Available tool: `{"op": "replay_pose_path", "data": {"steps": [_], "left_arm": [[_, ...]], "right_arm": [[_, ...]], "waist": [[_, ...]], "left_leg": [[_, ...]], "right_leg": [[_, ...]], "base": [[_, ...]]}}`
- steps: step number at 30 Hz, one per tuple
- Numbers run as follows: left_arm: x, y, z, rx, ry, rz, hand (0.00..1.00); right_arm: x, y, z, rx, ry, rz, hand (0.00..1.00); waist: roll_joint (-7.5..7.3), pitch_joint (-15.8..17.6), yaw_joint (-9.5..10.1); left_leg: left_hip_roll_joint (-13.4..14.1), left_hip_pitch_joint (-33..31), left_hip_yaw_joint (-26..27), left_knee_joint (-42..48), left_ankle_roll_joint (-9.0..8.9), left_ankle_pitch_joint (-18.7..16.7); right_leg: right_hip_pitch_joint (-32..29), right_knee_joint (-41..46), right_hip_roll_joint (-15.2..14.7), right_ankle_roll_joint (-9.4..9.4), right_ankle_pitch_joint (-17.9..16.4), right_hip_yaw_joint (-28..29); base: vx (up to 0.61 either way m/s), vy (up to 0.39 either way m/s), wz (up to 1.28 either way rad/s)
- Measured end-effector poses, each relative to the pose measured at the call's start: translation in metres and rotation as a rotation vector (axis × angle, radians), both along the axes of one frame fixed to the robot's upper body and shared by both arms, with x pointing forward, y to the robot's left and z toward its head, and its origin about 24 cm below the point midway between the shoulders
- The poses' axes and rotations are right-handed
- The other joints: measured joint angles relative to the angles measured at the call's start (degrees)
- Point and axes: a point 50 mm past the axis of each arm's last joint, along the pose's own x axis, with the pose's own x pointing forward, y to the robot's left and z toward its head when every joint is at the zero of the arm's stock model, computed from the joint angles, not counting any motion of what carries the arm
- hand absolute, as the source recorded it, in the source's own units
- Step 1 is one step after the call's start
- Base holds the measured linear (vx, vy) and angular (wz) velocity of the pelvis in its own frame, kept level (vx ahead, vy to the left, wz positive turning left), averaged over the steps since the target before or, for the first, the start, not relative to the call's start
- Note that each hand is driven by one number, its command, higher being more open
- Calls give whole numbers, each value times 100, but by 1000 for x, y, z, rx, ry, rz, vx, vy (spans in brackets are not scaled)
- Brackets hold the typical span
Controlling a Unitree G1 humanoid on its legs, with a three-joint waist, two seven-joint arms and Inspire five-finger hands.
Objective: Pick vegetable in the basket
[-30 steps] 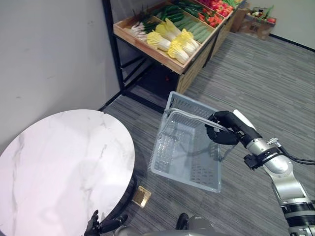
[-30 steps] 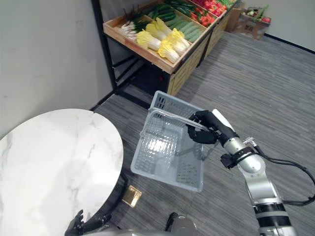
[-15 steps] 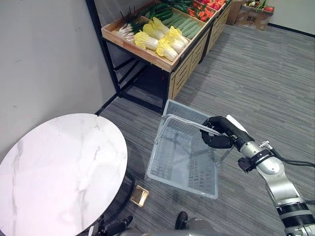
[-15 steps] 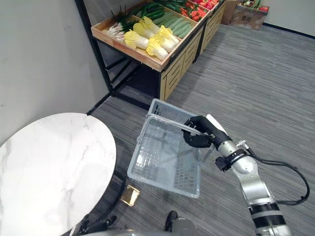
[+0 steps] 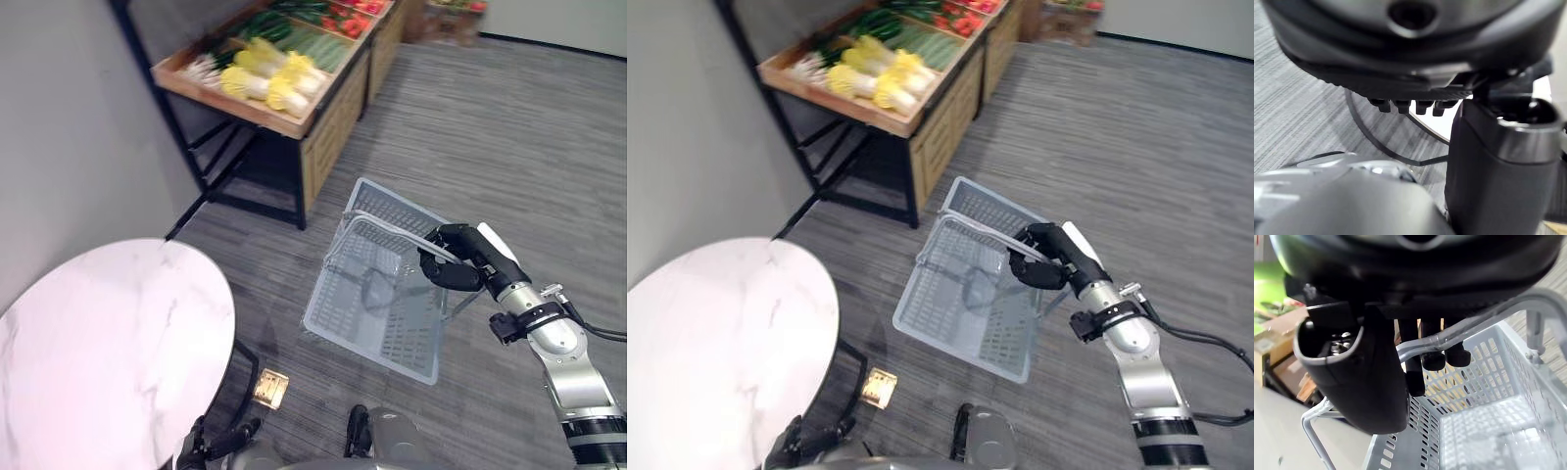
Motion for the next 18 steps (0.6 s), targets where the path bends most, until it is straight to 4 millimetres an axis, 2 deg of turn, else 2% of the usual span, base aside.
{"op": "replay_pose_path", "data": {"steps": [1, 3, 4, 5, 6, 7, 8, 9, 10, 11, 12, 15, 18], "left_arm": [[-1, -5, -1, -19, 0, 20, 100], [-3, -11, -3, -41, 1, 44, 100], [-8, -14, -4, -52, 9, 63, 100], [-15, -10, -4, -40, 19, 90, 100], [-15, -12, -5, -45, 22, 99, 100], [-13, -12, -5, -46, 24, 104, 100], [-11, -9, -3, -39, 4, 118, 100], [-9, -8, -2, -33, -9, 121, 100], [-9, -8, -2, -33, -13, 121, 100], [-9, -9, -2, -35, -14, 122, 100], [-8, -9, -2, -34, -11, 122, 100], [-4, -10, -1, -39, -24, 107, 100], [-4, -10, -2, -45, -22, 103, 100]], "right_arm": [[2, 1, 2, 1, -8, 5, 0], [3, 3, 3, 1, -11, 13, 0], [3, 8, 0, 2, -1, 30, 0], [1, 13, -2, -2, 10, 53, 0], [0, 13, -1, -15, 8, 56, 0], [0, 14, -4, -13, 20, 49, 0], [0, 15, -7, -19, 42, 46, 0], [-1, 14, -7, -22, 45, 43, 0], [-3, 12, -5, -25, 39, 38, 0], [-5, 12, -3, -27, 32, 34, 0], [-10, 14, -3, -15, 24, 31, 0], [-17, 19, 4, -2, -14, 52, 0], [-18, 21, 5, 4, -22, 55, 0]], "waist": [[123, 24, 29], [315, 28, 33], [411, -5, 214], [292, 4, 203], [371, 72, 196], [333, 130, 162], [217, 139, 215], [241, 125, 184], [331, 83, 144], [430, 55, 140], [412, 12, 142], [290, -125, 27], [269, -204, 55]], "left_leg": [[-402, -16, -671, -397, -45, -215], [-701, -82, -1195, -875, -15, -241], [-838, 77, -1406, -1141, 109, -137], [-956, 199, -1236, -1156, 115, -130], [-926, 259, -1194, -1022, 93, -6], [-1010, 5, -1275, -282, 145, 113], [-1071, -289, -1319, 24, 315, -29], [-1025, -377, -1297, -289, 296, -26], [-878, -420, -1318, -712, 305, 176], [-775, -460, -1319, -896, 215, 547], [-778, -372, -1258, -912, 13, 628], [-874, -305, -1220, -1261, 72, 752], [-879, -160, -1199, -1453, 85, 770]], "right_leg": [[-116, -204, 334, -80, 74, 504], [-148, -575, 690, -240, 175, 898], [-239, -533, 964, -240, 193, 1116], [-150, -100, 773, -216, 137, 946], [-2, -244, 799, -119, 123, 986], [97, -386, 818, -162, 212, 1218], [158, -474, 755, -112, 285, 1482], [187, -493, 776, -56, 306, 1543], [170, -426, 853, -22, 247, 1553], [163, -356, 931, 10, 179, 1555], [165, -230, 919, 107, 54, 1607], [56, -206, 768, 185, -55, 1626], [129, -311, 753, 188, -50, 1659]], "base": [[-13, 78, -173], [-10, 112, -199], [10, 190, -234], [54, 225, -204], [81, 194, -129], [40, 84, -108], [5, 12, -100], [17, -20, -75], [39, 22, -36], [61, 79, -35], [86, 83, -17], [116, 42, 0], [117, 12, -4]]}}
